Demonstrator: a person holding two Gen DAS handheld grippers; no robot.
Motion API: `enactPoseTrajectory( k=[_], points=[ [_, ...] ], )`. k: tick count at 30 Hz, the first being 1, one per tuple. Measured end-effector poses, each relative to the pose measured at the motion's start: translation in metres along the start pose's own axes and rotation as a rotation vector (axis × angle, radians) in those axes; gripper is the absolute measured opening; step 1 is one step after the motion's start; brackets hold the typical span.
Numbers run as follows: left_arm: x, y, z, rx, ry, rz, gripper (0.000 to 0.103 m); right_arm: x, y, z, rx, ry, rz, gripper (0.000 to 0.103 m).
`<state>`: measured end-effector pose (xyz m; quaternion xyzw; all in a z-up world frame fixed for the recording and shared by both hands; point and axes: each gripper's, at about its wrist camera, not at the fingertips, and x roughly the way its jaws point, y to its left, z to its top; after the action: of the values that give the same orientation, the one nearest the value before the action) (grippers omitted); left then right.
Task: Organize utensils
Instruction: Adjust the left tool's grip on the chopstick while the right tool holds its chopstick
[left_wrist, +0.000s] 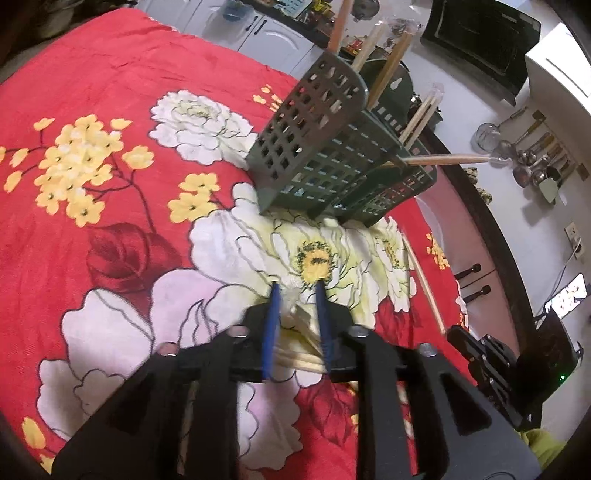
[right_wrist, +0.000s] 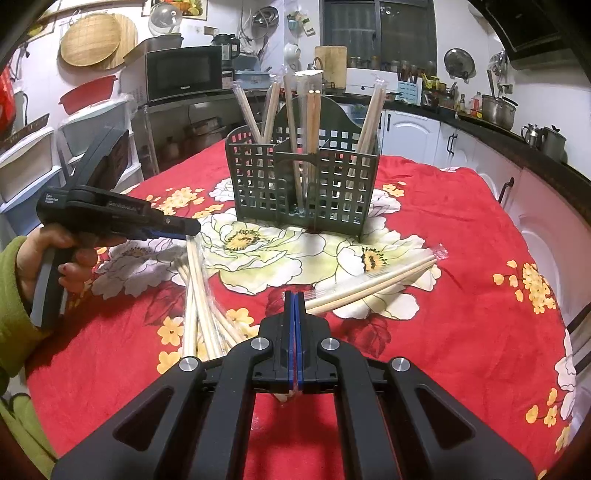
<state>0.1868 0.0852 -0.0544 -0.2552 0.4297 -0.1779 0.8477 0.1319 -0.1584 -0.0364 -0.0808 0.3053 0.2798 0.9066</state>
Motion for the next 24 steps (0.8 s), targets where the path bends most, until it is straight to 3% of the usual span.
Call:
enactPoseTrajectory(
  k=[3,5,8,10,12,15,22,24],
  points=[
    [-0.001,0.004,-0.004,-0.004,0.011,0.017,0.018,0.000,0.000,0.000,-0.001,-0.003,0.002,0.001],
    [-0.001,0.006,-0.006,-0.012,0.014,0.027,0.025,0.000,0.000,0.001,0.001,-0.006,0.003,0.001],
    [-0.003,0.004,-0.009,0.004,0.006,0.023,0.025,0.000,0.000,0.001,0.003,-0.008,0.005,0.001],
    [-0.003,-0.004,-0.009,0.040,0.005,0.029,0.024,0.000,-0.001,0.001,0.009,-0.008,0.004,0.001],
    [-0.002,-0.011,-0.009,0.064,0.001,0.043,0.010,-0.001,-0.001,0.001,0.013,-0.009,0.006,0.001],
    [0.002,-0.020,-0.007,0.103,0.006,0.063,0.001,-0.002,-0.002,0.001,0.016,-0.014,0.008,0.001],
    [0.012,-0.044,0.005,0.171,0.008,0.078,0.000,-0.005,-0.005,0.001,0.028,-0.021,0.010,0.001],
    [0.018,-0.044,0.011,0.181,0.019,0.120,0.003,-0.006,-0.006,0.002,0.031,-0.024,0.011,0.001]
  ],
)
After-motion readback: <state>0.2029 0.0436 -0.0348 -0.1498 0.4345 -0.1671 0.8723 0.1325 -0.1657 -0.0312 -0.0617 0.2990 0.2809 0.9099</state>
